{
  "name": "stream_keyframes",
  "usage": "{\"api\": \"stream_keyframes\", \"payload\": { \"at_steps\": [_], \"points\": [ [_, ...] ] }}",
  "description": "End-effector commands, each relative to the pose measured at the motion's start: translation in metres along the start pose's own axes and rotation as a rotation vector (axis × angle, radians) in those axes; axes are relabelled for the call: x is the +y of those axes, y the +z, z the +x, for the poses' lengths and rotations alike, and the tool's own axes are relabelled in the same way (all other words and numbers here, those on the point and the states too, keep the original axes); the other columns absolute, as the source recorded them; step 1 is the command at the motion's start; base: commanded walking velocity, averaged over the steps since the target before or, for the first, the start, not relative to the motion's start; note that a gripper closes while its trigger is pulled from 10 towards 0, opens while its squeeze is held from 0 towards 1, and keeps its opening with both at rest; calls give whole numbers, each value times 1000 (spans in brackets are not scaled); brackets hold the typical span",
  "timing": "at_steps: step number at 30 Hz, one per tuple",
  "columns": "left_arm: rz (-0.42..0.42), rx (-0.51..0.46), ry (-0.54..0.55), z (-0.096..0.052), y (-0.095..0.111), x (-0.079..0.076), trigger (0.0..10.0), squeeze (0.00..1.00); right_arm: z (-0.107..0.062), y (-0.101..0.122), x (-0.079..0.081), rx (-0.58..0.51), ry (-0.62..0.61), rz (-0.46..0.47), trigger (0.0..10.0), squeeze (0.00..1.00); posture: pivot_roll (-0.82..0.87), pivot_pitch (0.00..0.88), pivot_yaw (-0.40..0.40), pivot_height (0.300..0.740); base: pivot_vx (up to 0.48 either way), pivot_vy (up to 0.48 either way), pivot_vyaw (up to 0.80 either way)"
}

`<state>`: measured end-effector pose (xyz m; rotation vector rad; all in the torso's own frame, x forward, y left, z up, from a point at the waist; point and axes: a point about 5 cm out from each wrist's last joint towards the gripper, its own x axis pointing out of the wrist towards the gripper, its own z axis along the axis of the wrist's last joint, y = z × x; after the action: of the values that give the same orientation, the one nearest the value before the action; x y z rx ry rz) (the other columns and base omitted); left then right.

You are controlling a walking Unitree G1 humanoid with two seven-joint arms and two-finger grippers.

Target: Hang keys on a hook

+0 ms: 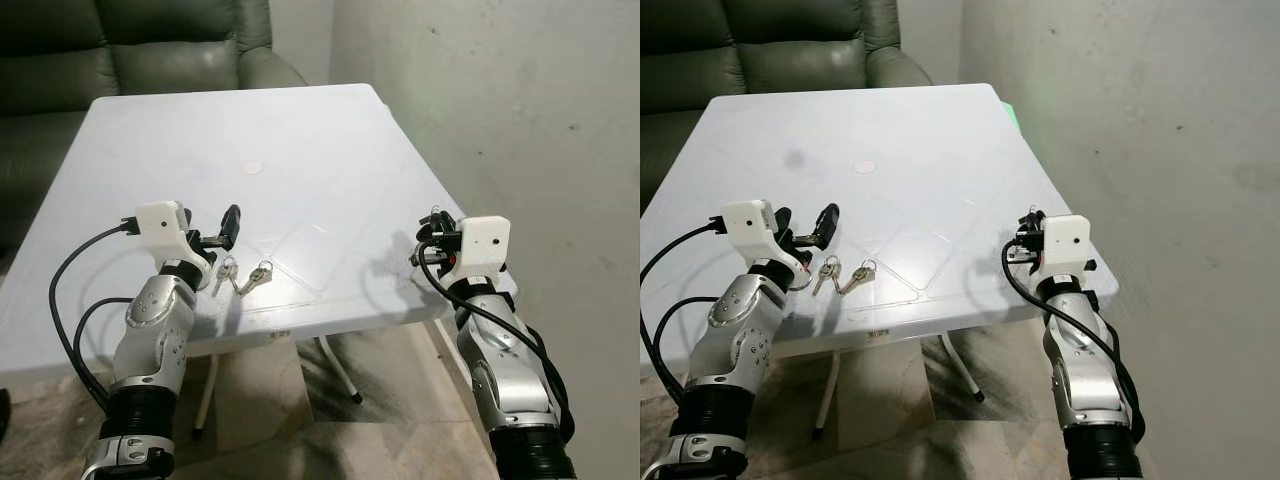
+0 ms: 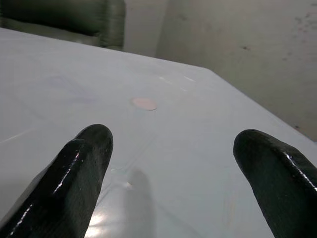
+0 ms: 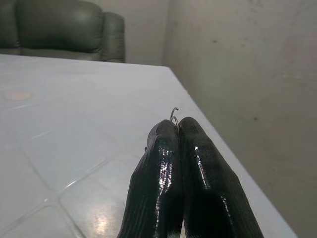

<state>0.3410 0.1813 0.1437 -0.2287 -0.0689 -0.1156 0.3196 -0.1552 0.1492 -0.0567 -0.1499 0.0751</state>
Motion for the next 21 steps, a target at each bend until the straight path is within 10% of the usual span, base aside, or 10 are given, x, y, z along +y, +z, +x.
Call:
{"api": "stream_keyframes", "payload": {
  "at_steps": [1, 21],
  "points": [
    [14, -12, -6, 3, 4, -1, 10000, 0, 3, 3, 0, -11, -4, -1, 10000, 0, -54, 0, -27, 740, 0, 0, -775],
    [-1, 6, 23, 6, 1, -1, 10000, 0, 5, 4, 5, -15, 19, -6, 10000, 0, -45, 0, -36, 740, 0, 133, -774]
  ]
}}
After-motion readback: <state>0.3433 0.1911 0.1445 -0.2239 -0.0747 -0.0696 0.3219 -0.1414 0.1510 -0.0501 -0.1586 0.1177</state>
